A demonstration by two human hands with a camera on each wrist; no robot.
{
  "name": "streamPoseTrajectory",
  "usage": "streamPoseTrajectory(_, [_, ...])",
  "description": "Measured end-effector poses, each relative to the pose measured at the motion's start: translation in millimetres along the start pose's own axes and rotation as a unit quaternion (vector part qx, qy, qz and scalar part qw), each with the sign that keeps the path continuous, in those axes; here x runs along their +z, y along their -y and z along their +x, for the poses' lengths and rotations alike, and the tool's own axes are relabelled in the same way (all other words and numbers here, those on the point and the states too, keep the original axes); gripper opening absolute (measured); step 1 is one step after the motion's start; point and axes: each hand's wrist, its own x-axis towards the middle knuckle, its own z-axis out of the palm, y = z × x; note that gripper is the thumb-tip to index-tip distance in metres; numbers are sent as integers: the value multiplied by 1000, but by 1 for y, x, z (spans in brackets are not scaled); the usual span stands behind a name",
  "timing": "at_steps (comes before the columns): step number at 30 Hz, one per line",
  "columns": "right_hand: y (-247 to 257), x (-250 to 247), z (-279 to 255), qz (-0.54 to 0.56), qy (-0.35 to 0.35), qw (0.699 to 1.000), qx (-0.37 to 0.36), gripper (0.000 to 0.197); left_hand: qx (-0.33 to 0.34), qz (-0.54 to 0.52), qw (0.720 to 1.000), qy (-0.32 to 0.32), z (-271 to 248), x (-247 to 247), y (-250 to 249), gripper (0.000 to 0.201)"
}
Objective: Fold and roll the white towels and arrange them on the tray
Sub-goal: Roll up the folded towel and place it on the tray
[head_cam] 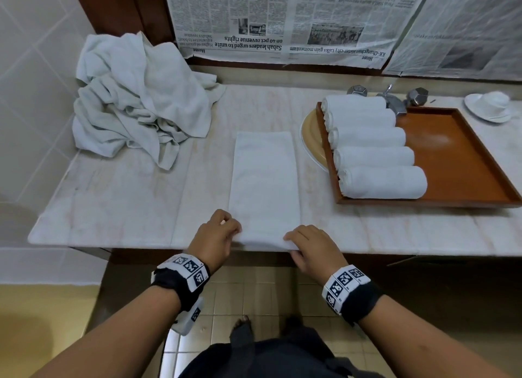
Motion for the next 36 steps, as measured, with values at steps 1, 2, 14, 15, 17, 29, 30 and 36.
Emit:
streamPoseTrajectory(1, [-1,-1,1,15,3,1000,6,29,15,20,1000,6,-2,0,1,23])
streamPoseTrajectory(2, [-3,-2,3,34,7,999,17,27,35,39,999,13,-5,-1,1,26])
streamPoseTrajectory(14, [-1,-6,25,59,68,985,148,29,66,30,997,37,-11,-11,9,34])
streamPoseTrajectory(15, [1,-7,28,35,73,984,160,30,50,18,998,45,-9,-12,10,38])
streamPoseTrajectory(17, [7,-9,31,-16,71,984,162,30,33,13,998,57,-6,-15,11,44])
streamPoseTrajectory(29, [13,-2,7,28,18,998,53,34,-152,-114,981,48,15,-22,-4,22])
streamPoseTrajectory(30, [11,-1,6,24,12,998,54,35,-166,-119,978,48,15,-22,-5,22])
streamPoseTrajectory(36, [3,-3,22,38,17,995,89,27,-179,-99,978,36,13,-24,-13,19])
